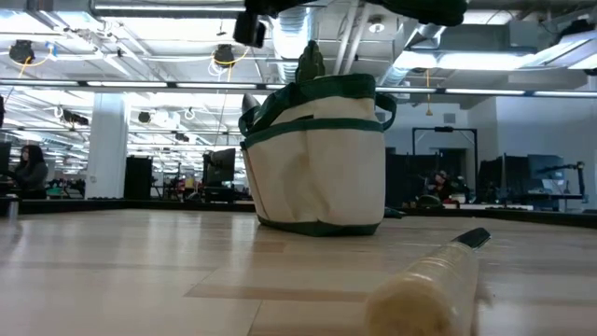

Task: Pick & Place Garden tools in Gardening bag
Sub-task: Put the bottom green shear scissors into the gardening bag

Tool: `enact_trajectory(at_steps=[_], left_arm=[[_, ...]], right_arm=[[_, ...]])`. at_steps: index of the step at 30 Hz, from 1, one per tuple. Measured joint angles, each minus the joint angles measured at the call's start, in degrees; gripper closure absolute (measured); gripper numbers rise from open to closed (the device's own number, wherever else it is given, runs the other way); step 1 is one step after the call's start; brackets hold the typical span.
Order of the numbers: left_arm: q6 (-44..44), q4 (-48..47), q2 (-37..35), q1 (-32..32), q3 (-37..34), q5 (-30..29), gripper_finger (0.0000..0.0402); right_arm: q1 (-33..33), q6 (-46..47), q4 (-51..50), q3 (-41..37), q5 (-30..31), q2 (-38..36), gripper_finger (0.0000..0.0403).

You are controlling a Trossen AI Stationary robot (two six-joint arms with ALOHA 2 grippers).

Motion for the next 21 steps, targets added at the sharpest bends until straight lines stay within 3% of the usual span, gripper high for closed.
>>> enact_trajectory(at_steps=[11,21], left_arm=[[-1.04,0.38,1.07,1.17,-0.01,1.84,0.0247],[-1.43,6.97,5.07,1.17,0.2,1.73,0.0247]], right_arm=[[0.2,-1.16,0.09,0.0,0.0,0.0,0.0387],[-0.63,-1.8,0.1,0.0,0.0,0.0,0.0387]])
